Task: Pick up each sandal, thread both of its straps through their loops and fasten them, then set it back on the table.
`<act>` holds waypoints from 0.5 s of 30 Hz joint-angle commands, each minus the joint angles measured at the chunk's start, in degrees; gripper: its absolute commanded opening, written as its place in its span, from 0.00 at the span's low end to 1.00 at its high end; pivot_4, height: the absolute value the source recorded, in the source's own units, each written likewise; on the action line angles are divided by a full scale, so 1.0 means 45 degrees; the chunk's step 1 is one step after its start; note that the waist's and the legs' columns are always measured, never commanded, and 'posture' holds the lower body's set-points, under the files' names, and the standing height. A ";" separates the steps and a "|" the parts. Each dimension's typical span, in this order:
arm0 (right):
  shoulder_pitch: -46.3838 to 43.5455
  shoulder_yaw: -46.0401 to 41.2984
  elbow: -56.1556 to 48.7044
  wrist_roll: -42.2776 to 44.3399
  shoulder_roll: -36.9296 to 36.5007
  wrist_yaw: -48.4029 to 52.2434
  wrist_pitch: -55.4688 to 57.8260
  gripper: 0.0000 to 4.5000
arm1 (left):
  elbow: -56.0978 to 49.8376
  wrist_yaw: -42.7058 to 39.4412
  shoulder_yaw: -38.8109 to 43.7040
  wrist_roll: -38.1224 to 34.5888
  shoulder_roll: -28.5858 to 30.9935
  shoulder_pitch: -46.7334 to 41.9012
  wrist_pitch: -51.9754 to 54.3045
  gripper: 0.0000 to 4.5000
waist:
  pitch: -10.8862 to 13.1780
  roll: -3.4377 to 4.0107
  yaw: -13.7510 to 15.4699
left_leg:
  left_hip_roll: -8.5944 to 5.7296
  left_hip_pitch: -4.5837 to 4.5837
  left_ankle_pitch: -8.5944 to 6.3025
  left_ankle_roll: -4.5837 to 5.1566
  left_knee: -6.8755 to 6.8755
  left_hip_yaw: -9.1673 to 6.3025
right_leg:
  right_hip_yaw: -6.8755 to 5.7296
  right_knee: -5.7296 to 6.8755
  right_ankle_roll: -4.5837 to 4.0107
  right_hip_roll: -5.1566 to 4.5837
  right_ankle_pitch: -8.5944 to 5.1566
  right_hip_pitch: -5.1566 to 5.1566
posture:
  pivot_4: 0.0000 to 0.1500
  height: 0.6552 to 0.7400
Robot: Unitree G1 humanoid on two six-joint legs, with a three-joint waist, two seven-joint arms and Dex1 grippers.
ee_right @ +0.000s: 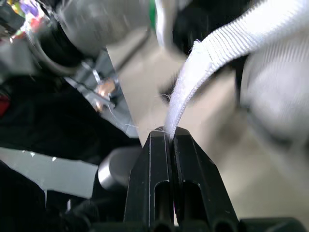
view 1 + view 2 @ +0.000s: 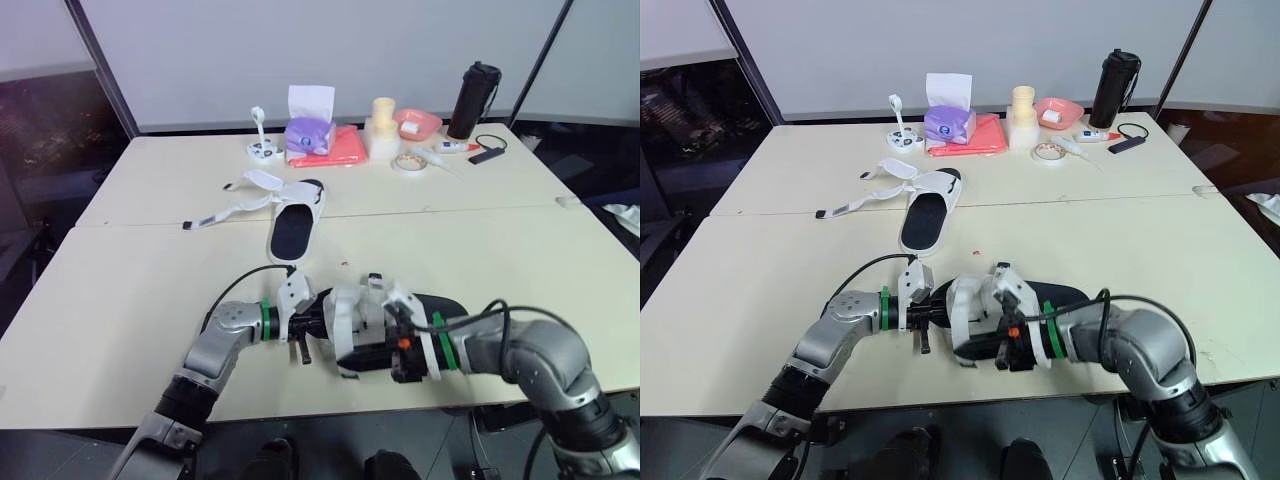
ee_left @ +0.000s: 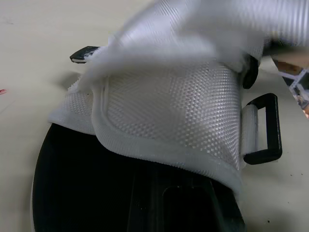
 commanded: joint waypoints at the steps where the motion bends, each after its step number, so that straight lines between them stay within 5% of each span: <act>1: -0.1281 -0.0738 0.0737 0.0721 0.0151 0.0096 0.0372 0.01 | 0.0536 -0.0077 -0.0853 0.0559 0.0091 0.0508 0.0322 0.00 | 0.0000 0.0000 0.0002 | -0.0001 0.0000 0.0000 0.0000 0.0000 0.0000 | 0.0000 0.0000 0.0000 0.0000 0.0000 -0.0001 | 1.00 1.00; 7: -0.3074 -0.0366 0.3045 0.0327 0.0312 0.0689 0.0076 0.01 | 0.0609 -0.0045 -0.0871 0.0632 0.0056 0.0476 0.0232 0.00 | -0.0001 0.0003 0.0003 | -0.0006 0.0000 0.0000 0.0001 -0.0002 0.0009 | -0.0004 0.0005 -0.0002 0.0000 0.0002 -0.0001 | 1.00 1.00; 15: -0.2983 0.0729 0.3797 -0.0270 0.0151 0.1674 -0.0384 0.01 | 0.0391 0.0085 -0.0813 0.0659 0.0120 0.0677 0.0246 0.00 | -0.0003 0.0006 -0.0002 | -0.0009 0.0000 0.0001 0.0001 -0.0002 0.0011 | -0.0006 0.0008 -0.0001 0.0000 0.0003 -0.0001 | 1.00 1.00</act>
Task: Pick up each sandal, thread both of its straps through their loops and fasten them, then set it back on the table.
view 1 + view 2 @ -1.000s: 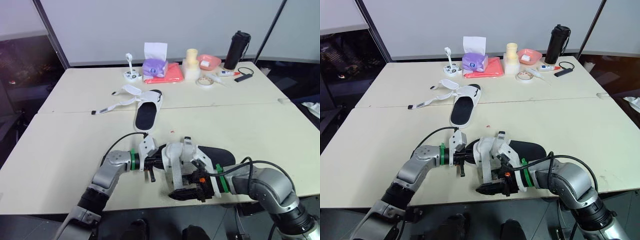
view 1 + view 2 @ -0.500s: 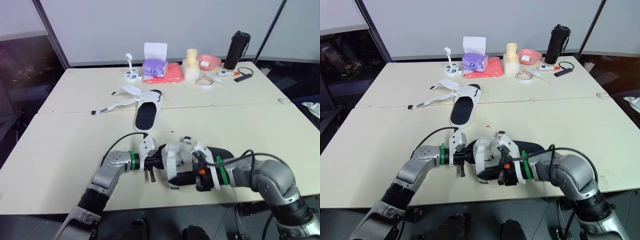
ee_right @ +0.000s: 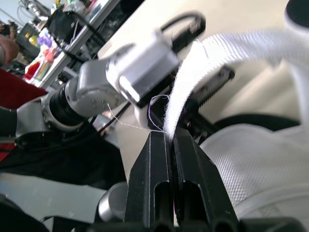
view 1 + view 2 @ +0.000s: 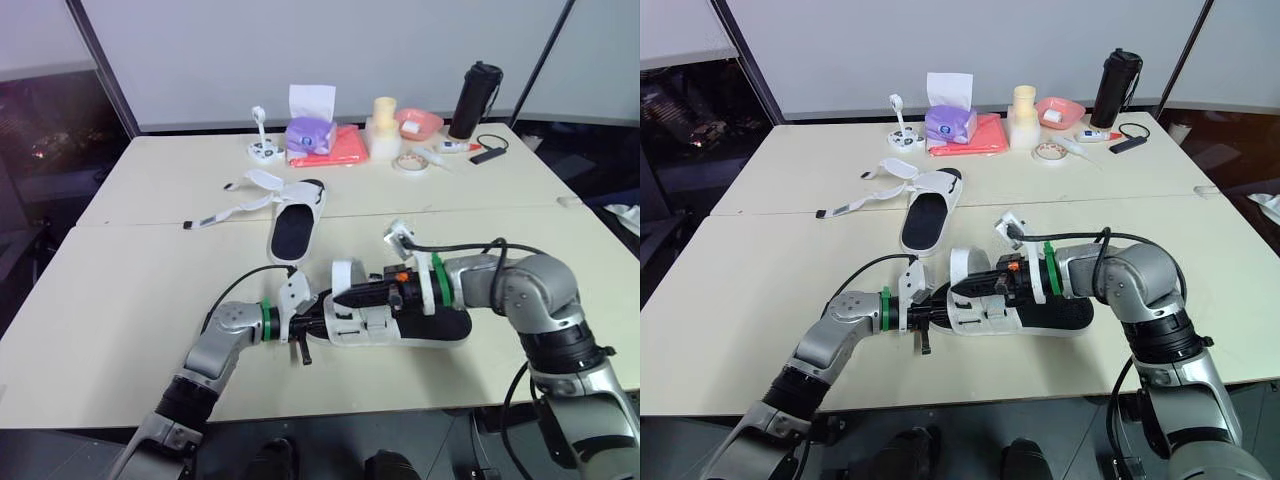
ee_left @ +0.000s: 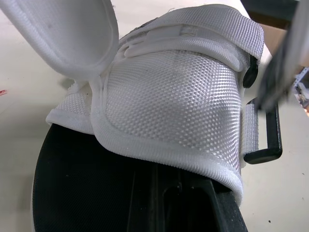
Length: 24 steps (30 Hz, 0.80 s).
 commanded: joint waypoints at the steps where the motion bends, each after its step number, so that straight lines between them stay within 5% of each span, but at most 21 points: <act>1: 0.0054 0.0069 -0.0155 -0.0042 -0.0128 0.0457 -0.0228 0.01 | 0.0511 0.0014 -0.0774 0.0558 0.0135 0.0552 0.0311 0.00 | 0.0000 0.0000 -0.0001 | 0.0000 0.0000 0.0000 0.0000 0.0000 0.0000 | 0.0000 0.0000 0.0001 0.0000 0.0000 0.0000 | 1.00 1.00; 24: 0.0221 0.1003 0.0821 -0.2131 -0.0324 0.1412 -0.1888 0.01 | 0.0357 0.0058 -0.0759 0.0507 0.0212 0.0605 0.0334 0.00 | -0.0002 0.0001 -0.0038 | 0.0000 0.0003 0.0000 0.0000 0.0000 0.0010 | 0.0000 0.0005 0.0002 0.0002 0.0001 -0.0001 | 1.00 1.00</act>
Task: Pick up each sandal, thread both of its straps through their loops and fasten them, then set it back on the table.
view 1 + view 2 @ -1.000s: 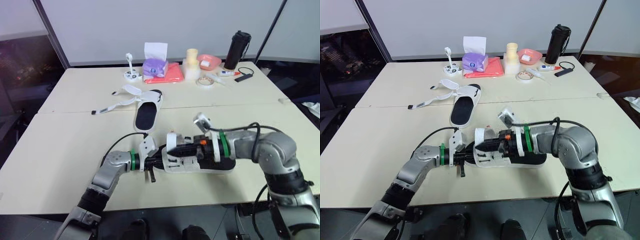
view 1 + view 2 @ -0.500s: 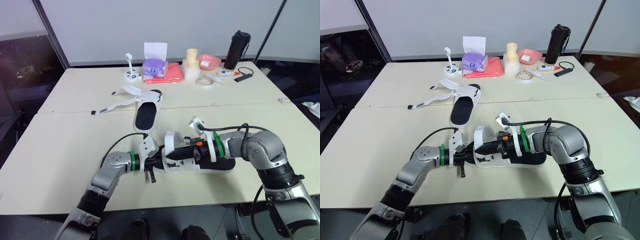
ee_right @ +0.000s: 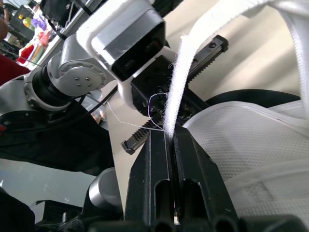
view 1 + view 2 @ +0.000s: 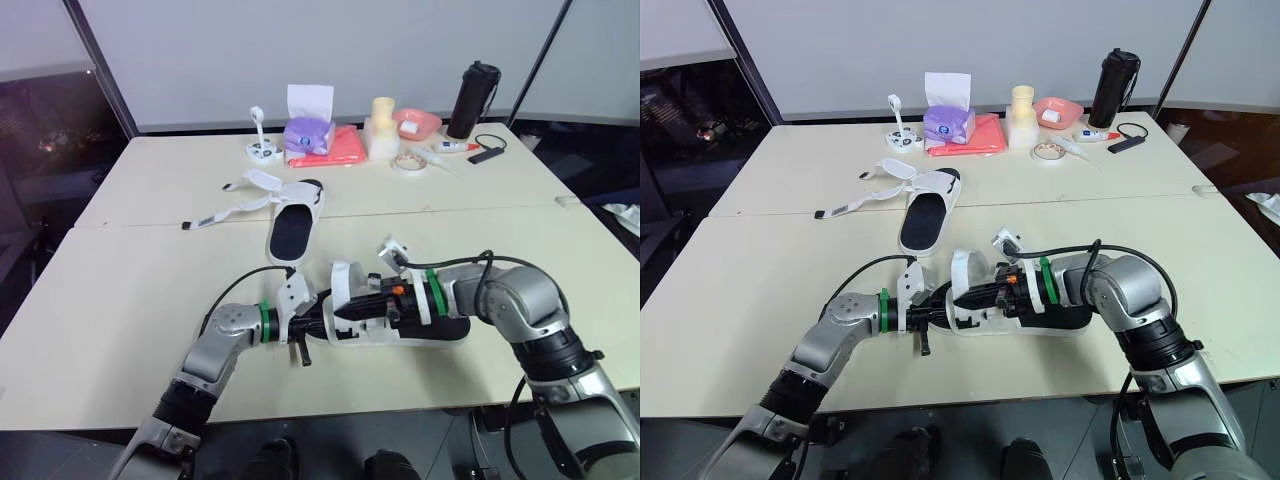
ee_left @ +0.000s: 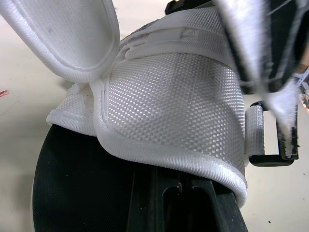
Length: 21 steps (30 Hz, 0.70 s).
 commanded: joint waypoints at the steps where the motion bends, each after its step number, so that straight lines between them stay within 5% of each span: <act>1: -0.0159 0.0145 0.0223 -0.0380 -0.0223 0.0204 -0.0246 0.01 | 0.0603 -0.0073 -0.0753 0.0508 0.0137 0.0474 0.0320 0.00 | 0.0000 0.0000 0.0003 | 0.0000 0.0001 0.0000 0.0000 0.0000 0.0002 | 0.0000 0.0000 0.0000 0.0000 0.0000 0.0000 | 1.00 1.00; 21: 0.0096 0.0940 -0.0601 -0.1473 -0.0697 0.0935 -0.0941 0.01 | 0.0816 -0.0029 -0.0742 0.0526 0.0044 0.0307 0.0230 0.00 | -0.0002 0.0001 0.0039 | -0.0002 0.0005 0.0000 0.0000 0.0003 0.0007 | -0.0001 0.0000 0.0000 0.0000 0.0001 0.0007 | 1.00 1.00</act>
